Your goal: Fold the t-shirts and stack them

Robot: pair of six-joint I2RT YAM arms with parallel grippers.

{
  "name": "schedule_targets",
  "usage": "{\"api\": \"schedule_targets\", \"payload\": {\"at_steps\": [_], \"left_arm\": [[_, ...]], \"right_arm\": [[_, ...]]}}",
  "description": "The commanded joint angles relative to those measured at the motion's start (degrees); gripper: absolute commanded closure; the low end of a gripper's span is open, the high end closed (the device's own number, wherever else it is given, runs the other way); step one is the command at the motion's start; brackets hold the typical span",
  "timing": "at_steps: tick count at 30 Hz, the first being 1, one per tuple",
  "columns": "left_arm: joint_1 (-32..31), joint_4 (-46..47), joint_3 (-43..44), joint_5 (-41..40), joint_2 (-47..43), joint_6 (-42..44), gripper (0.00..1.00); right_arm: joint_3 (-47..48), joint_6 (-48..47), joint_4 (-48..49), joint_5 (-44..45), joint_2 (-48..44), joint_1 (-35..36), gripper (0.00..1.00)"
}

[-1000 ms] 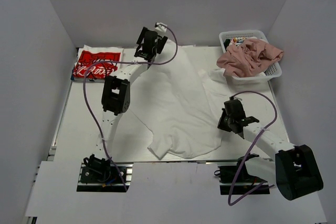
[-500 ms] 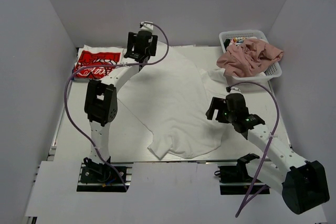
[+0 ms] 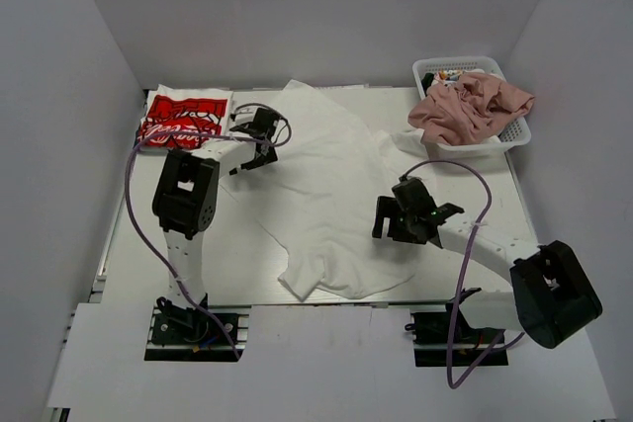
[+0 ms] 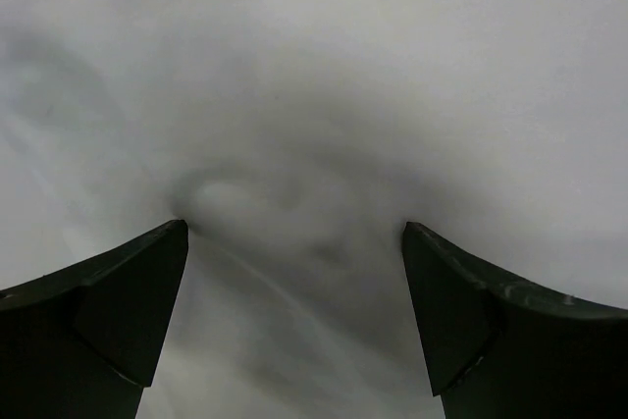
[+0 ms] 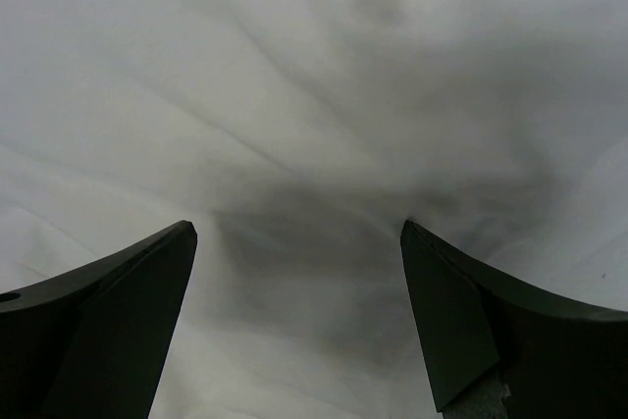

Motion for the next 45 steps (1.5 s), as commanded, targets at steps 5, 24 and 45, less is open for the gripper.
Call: {"api": "schedule_targets", "payload": {"at_steps": [5,24,45], "left_arm": [[0.41,-18.03,-25.89,2.79,-10.08,-21.38,0.00],[-2.40,-25.51,-42.46,20.48,-58.00,-28.08,0.06],[4.18,-11.70,0.15,7.64,-4.23,-17.36,0.01]], "right_arm": [[0.36,7.21,-6.12,8.97,3.17,-0.50,0.10],[29.97,-9.12,-2.36,11.63,28.76,-10.09,0.10],[21.36,-9.31,-4.83,12.59,21.90,-8.59,0.10]]}}
